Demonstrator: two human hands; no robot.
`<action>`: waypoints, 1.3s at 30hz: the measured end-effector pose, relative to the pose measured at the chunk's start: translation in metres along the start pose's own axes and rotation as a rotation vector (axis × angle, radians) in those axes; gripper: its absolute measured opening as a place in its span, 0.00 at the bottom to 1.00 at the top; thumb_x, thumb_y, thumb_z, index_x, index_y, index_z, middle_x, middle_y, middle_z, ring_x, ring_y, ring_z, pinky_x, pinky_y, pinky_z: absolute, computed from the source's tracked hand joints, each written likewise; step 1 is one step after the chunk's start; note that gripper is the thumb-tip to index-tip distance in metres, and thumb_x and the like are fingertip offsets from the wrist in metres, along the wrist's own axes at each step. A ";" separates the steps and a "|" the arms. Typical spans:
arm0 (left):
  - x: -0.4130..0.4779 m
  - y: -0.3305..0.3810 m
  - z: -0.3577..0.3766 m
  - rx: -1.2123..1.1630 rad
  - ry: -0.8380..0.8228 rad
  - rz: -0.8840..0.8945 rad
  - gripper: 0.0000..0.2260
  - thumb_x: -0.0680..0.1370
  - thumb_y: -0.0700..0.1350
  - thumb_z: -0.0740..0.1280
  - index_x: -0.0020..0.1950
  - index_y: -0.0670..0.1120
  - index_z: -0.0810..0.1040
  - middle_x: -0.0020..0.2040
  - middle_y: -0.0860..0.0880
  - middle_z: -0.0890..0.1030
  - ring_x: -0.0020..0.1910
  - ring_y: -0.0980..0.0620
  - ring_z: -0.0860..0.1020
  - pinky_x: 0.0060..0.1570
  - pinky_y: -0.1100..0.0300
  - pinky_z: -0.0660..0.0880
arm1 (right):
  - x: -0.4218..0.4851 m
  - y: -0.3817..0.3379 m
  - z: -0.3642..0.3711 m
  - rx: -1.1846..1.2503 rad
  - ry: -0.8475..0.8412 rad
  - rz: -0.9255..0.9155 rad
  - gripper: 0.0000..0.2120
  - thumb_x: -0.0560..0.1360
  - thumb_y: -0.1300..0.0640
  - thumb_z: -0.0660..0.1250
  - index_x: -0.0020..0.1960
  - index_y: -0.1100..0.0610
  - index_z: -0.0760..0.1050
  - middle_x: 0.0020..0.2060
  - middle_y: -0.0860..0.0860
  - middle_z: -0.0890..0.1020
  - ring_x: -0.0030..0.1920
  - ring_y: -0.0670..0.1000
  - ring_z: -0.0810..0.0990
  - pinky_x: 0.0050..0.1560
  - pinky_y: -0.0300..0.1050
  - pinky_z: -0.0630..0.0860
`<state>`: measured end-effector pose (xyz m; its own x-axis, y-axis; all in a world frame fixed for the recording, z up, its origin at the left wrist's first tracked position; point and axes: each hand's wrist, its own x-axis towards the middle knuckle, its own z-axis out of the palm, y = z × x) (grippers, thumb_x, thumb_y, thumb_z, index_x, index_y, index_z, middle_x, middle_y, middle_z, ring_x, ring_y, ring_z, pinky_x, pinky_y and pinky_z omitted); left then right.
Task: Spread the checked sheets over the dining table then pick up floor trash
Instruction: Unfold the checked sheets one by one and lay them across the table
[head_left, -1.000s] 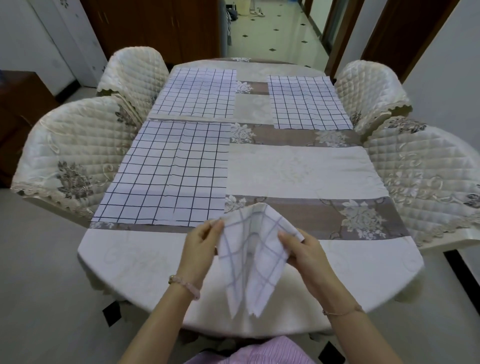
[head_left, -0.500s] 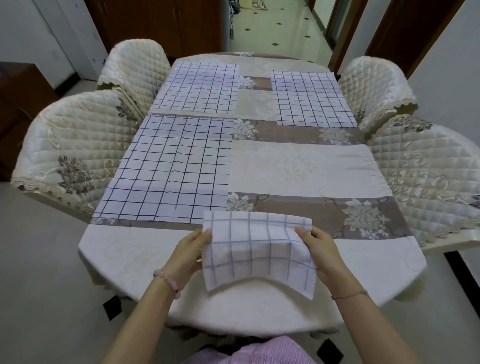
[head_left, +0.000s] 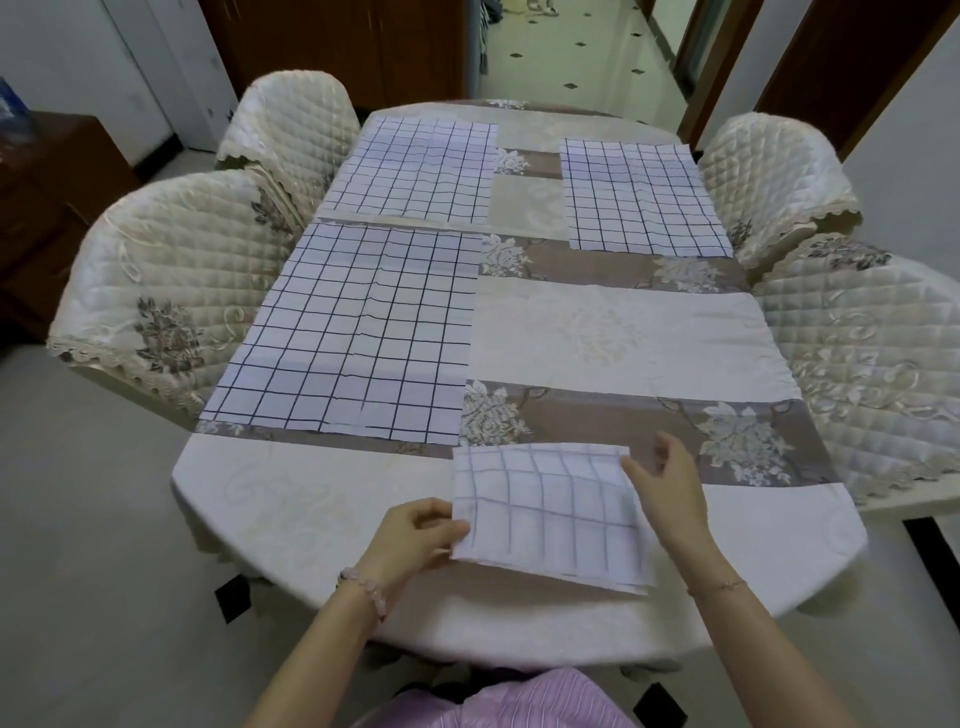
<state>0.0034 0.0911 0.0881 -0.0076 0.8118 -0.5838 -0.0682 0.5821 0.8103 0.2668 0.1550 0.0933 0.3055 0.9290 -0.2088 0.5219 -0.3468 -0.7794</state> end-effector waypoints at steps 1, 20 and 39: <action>-0.002 0.004 0.003 -0.009 0.014 0.015 0.02 0.73 0.34 0.69 0.42 0.39 0.78 0.34 0.46 0.79 0.35 0.51 0.77 0.38 0.60 0.79 | -0.008 -0.009 0.001 -0.029 0.008 -0.084 0.24 0.75 0.55 0.67 0.69 0.56 0.66 0.64 0.53 0.73 0.63 0.54 0.72 0.61 0.48 0.69; -0.014 0.059 0.035 -0.180 0.113 0.239 0.04 0.71 0.36 0.72 0.42 0.41 0.79 0.39 0.42 0.77 0.38 0.49 0.77 0.37 0.61 0.78 | -0.078 -0.069 0.029 0.302 -0.183 -0.363 0.04 0.72 0.60 0.71 0.40 0.52 0.80 0.38 0.45 0.84 0.40 0.43 0.81 0.41 0.32 0.75; 0.010 0.095 -0.088 -0.101 0.402 0.444 0.03 0.75 0.41 0.68 0.41 0.47 0.78 0.39 0.48 0.78 0.38 0.54 0.75 0.38 0.63 0.74 | 0.021 -0.058 -0.030 0.455 0.028 -0.177 0.04 0.77 0.56 0.65 0.44 0.54 0.77 0.38 0.52 0.77 0.37 0.47 0.73 0.36 0.30 0.71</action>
<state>-0.0910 0.1502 0.1550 -0.4315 0.8838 -0.1809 -0.0667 0.1687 0.9834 0.2670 0.1911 0.1523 0.2677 0.9627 -0.0389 0.1686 -0.0865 -0.9819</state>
